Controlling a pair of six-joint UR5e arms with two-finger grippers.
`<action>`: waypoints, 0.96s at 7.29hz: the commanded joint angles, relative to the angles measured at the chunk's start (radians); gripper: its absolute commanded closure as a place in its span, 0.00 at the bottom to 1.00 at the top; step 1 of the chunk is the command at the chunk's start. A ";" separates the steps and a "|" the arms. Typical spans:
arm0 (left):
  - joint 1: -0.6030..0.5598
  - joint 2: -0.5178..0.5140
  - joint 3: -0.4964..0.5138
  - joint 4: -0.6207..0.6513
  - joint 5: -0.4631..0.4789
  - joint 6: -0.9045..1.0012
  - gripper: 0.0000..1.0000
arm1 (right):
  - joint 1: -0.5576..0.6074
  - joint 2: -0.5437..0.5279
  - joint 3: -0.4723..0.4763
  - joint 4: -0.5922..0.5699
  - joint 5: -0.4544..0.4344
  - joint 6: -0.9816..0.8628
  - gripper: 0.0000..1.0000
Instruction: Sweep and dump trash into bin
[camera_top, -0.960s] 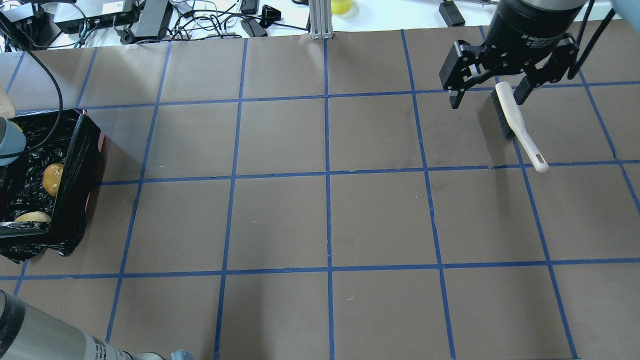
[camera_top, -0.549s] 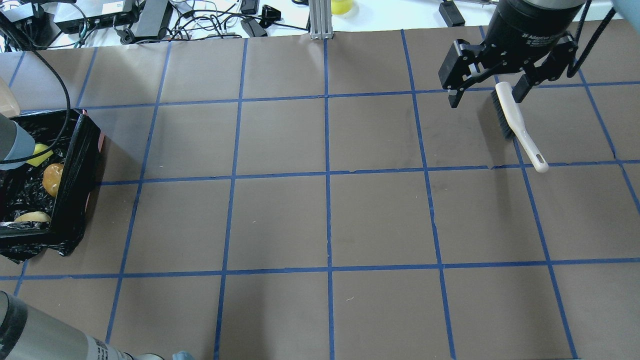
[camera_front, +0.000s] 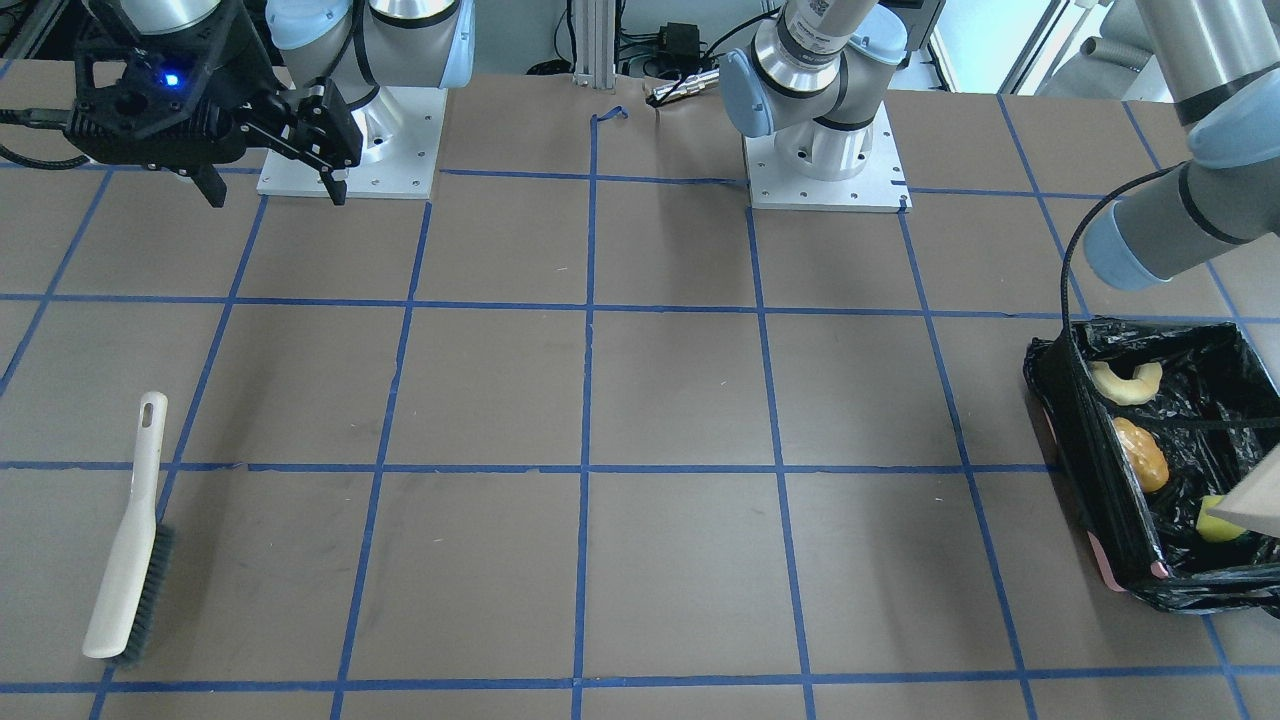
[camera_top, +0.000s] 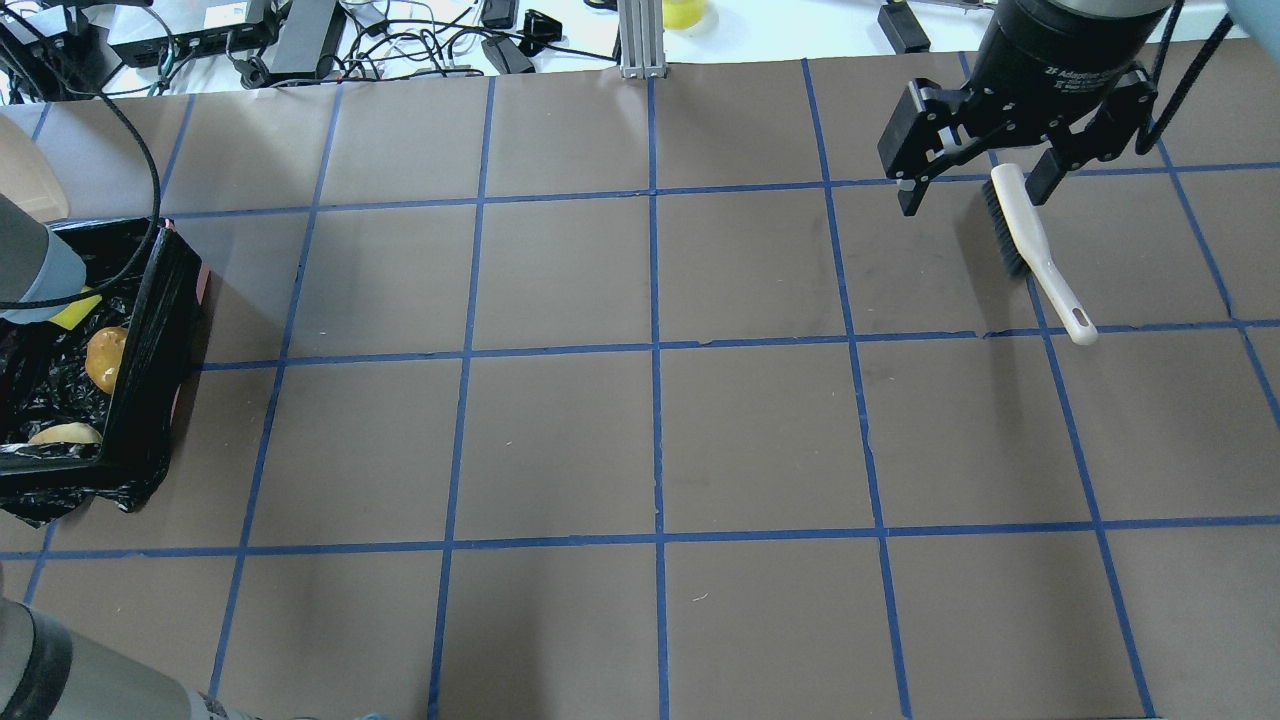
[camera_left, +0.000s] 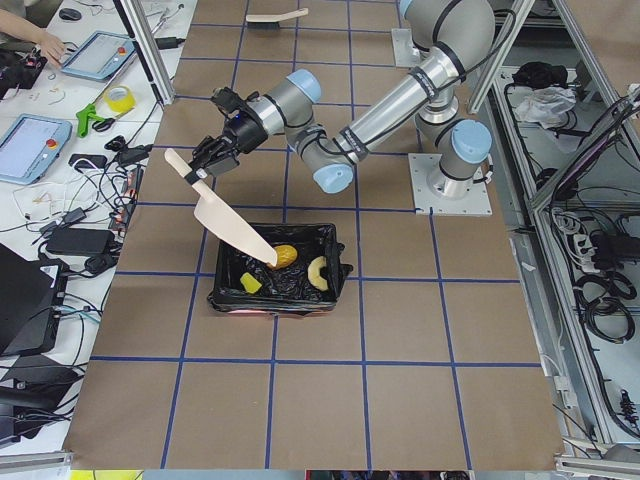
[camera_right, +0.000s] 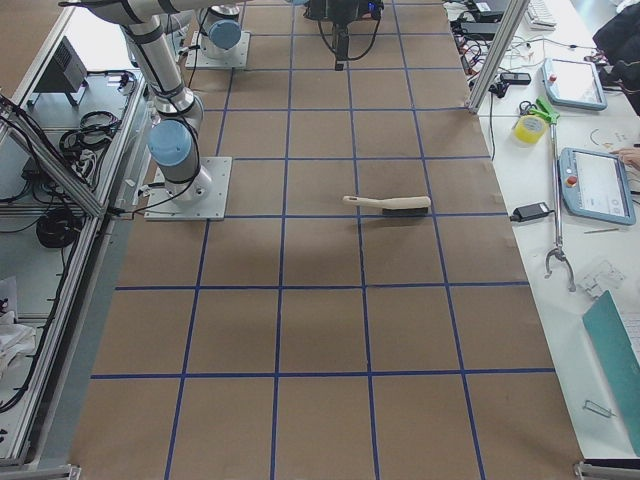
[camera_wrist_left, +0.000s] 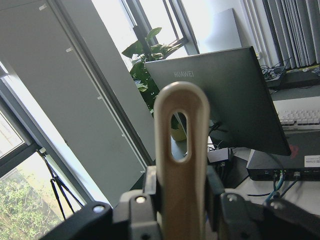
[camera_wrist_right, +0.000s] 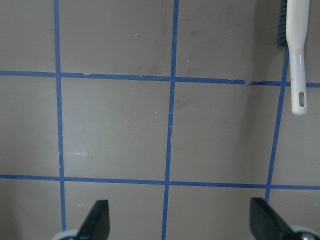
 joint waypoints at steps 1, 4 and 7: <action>-0.048 0.038 0.045 -0.227 0.054 -0.114 1.00 | 0.000 -0.002 -0.002 0.001 -0.001 0.000 0.00; -0.138 0.070 0.111 -0.586 0.150 -0.427 1.00 | 0.000 -0.002 -0.003 -0.002 -0.002 0.000 0.00; -0.181 0.064 0.108 -0.822 0.140 -0.779 1.00 | 0.000 -0.002 -0.003 0.000 -0.001 0.000 0.00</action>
